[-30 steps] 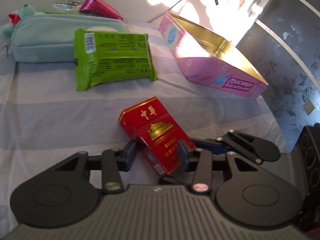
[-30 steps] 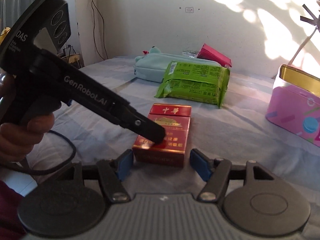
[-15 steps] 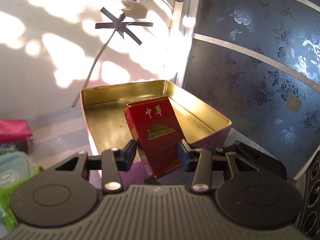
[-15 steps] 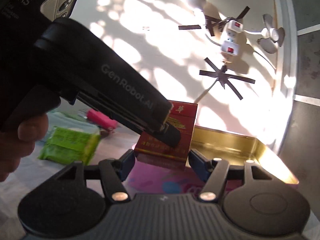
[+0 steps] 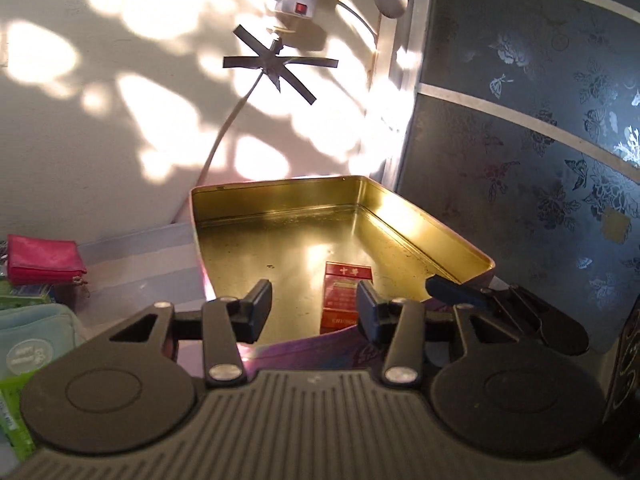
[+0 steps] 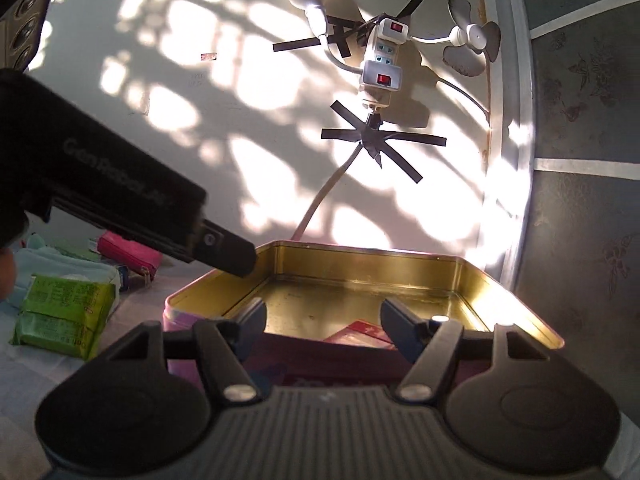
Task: Organize objects
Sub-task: 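Grasp the red cigarette pack with the left gripper and place it in the pink tin, then grasp the green snack packet with the left gripper and drop it into the pink tin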
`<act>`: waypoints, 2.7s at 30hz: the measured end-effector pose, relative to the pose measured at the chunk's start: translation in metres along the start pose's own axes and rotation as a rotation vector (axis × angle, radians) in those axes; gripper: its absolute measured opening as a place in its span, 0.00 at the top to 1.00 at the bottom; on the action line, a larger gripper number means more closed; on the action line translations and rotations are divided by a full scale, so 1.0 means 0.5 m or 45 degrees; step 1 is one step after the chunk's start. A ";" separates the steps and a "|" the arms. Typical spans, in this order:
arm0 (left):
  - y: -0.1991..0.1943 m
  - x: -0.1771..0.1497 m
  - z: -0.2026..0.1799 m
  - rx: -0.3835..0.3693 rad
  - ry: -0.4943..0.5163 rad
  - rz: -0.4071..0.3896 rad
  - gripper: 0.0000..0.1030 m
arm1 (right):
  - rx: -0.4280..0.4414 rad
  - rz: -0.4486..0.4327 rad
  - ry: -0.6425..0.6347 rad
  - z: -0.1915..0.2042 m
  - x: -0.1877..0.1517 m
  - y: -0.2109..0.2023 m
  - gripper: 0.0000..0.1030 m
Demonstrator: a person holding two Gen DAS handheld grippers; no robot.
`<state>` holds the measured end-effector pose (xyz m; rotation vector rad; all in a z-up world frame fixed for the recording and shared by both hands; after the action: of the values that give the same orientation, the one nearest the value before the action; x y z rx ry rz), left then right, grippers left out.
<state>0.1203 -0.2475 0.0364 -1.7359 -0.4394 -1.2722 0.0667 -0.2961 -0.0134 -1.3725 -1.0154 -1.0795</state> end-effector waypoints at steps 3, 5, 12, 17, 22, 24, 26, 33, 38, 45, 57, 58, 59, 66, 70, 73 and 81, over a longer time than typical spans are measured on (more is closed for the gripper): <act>-0.065 -0.051 0.085 0.061 -0.079 -0.004 0.50 | 0.073 -0.032 0.037 0.038 0.004 -0.036 0.33; -0.088 -0.102 0.157 0.175 -0.122 0.035 0.49 | 0.150 -0.073 0.017 0.083 0.011 -0.059 0.16; -0.151 -0.271 0.403 0.611 -0.319 0.203 0.50 | 0.566 0.102 -0.145 0.303 -0.004 -0.024 0.00; -0.187 -0.278 0.451 0.607 -0.482 0.115 0.50 | 0.619 0.329 -0.025 0.362 -0.027 0.091 0.05; -0.194 -0.273 0.441 0.589 -0.484 0.074 0.49 | 0.601 0.509 0.150 0.362 -0.048 0.201 0.12; -0.197 -0.276 0.438 0.585 -0.480 0.068 0.49 | 0.671 0.545 0.197 0.375 -0.056 0.215 0.28; -0.202 -0.279 0.438 0.582 -0.489 0.059 0.47 | 0.705 0.535 0.243 0.374 -0.052 0.203 0.50; -0.196 -0.270 0.407 0.458 -0.465 0.065 0.36 | 0.814 0.563 0.434 0.310 -0.077 0.060 0.75; -0.157 -0.243 0.331 0.273 -0.390 0.113 0.18 | 0.702 0.529 0.448 0.222 -0.102 -0.035 0.62; -0.090 -0.238 0.245 0.184 -0.291 0.235 0.26 | 0.636 0.479 0.172 0.238 -0.104 -0.068 0.28; -0.114 -0.212 0.141 0.049 -0.290 0.263 0.54 | 0.555 0.384 0.040 0.251 -0.103 -0.075 0.62; -0.116 -0.193 0.128 0.033 -0.279 0.236 0.54 | 0.534 0.345 0.046 0.238 -0.090 -0.082 0.62; -0.116 -0.172 0.115 0.019 -0.266 0.208 0.54 | 0.511 0.308 0.052 0.225 -0.078 -0.088 0.62; -0.083 -0.059 0.017 -0.051 -0.125 0.066 0.54 | 0.315 0.069 0.021 0.116 0.013 -0.115 0.62; -0.025 -0.023 -0.029 -0.068 -0.085 0.049 0.54 | 0.223 0.042 0.046 0.046 0.030 -0.088 0.62; 0.011 0.000 -0.057 -0.074 -0.061 0.038 0.54 | 0.162 0.028 0.049 -0.002 0.039 -0.063 0.62; 0.111 0.005 -0.077 0.047 -0.005 0.088 0.53 | -0.015 0.077 0.072 -0.099 0.021 0.031 0.55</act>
<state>0.1394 -0.3086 0.0155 -1.7083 -0.3995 -1.2046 0.0808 -0.3464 -0.0054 -1.3659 -0.9225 -1.0749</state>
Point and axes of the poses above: each gripper's, at about its wrist camera, not at the fingertips, and y roughly the way its jaws point, z to its left, x to its top, the point moved 10 cm from there along y, roughly the way its jaws point, and after that the axes turned 9 degrees about x, right-handed, at the moved point
